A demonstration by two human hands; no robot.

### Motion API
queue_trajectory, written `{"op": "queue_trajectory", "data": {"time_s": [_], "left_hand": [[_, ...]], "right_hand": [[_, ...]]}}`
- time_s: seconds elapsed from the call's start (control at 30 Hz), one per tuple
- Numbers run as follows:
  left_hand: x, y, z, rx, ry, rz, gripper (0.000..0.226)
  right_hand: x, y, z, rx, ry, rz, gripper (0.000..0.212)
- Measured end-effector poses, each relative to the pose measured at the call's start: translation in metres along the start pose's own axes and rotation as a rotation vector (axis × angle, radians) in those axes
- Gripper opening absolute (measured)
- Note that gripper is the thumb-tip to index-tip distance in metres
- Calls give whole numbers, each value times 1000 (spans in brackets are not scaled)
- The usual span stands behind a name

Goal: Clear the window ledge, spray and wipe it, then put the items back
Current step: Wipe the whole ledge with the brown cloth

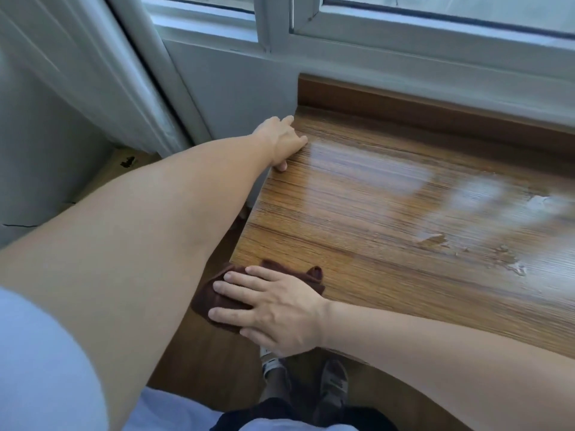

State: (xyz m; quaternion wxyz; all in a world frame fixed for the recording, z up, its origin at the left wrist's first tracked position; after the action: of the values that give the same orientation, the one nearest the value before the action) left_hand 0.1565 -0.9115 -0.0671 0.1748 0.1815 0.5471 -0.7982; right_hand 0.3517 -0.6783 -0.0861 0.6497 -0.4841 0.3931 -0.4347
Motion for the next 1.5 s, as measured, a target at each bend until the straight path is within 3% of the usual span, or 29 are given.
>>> {"op": "queue_trajectory", "data": {"time_s": [0.3, 0.37, 0.5, 0.6, 0.73, 0.9, 1.03, 1.27, 1.5], "left_hand": [[-9, -1, -3, -48, -17, -1, 69], [-10, -2, -3, -61, -15, 3, 69], [-12, -2, -3, -88, -20, 7, 71], [-12, -3, -3, -108, -12, -7, 73], [-7, -1, 0, -102, -5, -5, 78], [-4, 5, 5, -126, 2, -4, 81], [-3, 7, 6, -159, 16, 1, 83], [-1, 11, 7, -123, 11, 15, 84], [-10, 2, 2, -118, 9, 29, 85]], "right_hand": [[-31, -28, -122, -38, 543, -77, 58], [-38, -23, -103, -32, 506, -60, 58], [-52, -7, -36, -17, 165, 45, 55], [-60, -6, -44, -11, 116, 52, 54], [-57, -20, -108, 7, 244, 27, 55], [-49, -46, -232, -77, 584, -43, 59], [-35, -60, -293, -88, 748, -95, 64], [-1, -75, -340, -52, 883, -182, 61], [-3, -72, -331, -44, 878, -181, 59]]}}
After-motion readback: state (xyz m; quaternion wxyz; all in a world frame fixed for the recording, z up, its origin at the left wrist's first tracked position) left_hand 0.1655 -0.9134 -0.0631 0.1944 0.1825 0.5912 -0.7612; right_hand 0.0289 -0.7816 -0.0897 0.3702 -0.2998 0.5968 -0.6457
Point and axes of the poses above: each hand's wrist, its own x-axis towards the middle knuckle, its own y-axis out of the palm, z = x × y, the point moved 6 cm from there along x, towards the middle knuckle, and after that the axes turned 8 degrees about y, right-handed, at the moved point
